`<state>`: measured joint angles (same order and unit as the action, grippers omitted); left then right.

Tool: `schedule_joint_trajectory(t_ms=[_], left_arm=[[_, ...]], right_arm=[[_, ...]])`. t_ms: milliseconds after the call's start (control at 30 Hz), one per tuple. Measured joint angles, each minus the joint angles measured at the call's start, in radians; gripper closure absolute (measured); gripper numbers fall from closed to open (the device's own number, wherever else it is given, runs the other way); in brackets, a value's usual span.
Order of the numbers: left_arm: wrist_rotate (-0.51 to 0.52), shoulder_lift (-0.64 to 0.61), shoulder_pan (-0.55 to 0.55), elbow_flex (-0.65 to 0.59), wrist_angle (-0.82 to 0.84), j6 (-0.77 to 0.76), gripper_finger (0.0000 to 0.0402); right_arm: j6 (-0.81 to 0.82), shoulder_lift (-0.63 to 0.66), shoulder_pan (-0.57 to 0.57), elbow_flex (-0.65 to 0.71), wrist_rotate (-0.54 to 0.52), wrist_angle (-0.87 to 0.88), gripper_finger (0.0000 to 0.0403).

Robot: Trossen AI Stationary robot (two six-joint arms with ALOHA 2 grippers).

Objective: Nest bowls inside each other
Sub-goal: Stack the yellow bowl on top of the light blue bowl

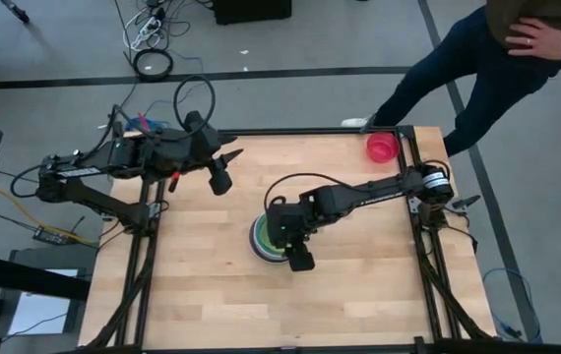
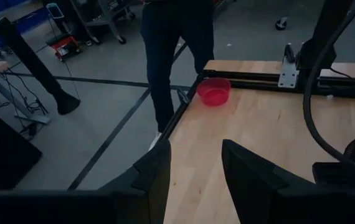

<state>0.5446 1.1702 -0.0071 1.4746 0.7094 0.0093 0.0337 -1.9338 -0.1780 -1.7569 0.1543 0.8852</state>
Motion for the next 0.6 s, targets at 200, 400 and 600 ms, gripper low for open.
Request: schedule_joint_trajectory(t_ms=[200,400,600], left_arm=[[0.000,0.000,0.000,0.000,0.011,-0.014,0.0249],[0.000,0.000,0.000,0.000,0.018,-0.014,0.0249],[-0.008,0.000,0.000,0.000,0.018,-0.021,0.0249]], right_arm=[[0.022,-0.010,-0.006,0.009,-0.008,0.045,0.0230],[0.022,-0.022,-0.014,0.012,-0.038,0.054,0.0268],[-0.001,-0.045,-0.013,0.014,-0.045,0.026,0.0379]])
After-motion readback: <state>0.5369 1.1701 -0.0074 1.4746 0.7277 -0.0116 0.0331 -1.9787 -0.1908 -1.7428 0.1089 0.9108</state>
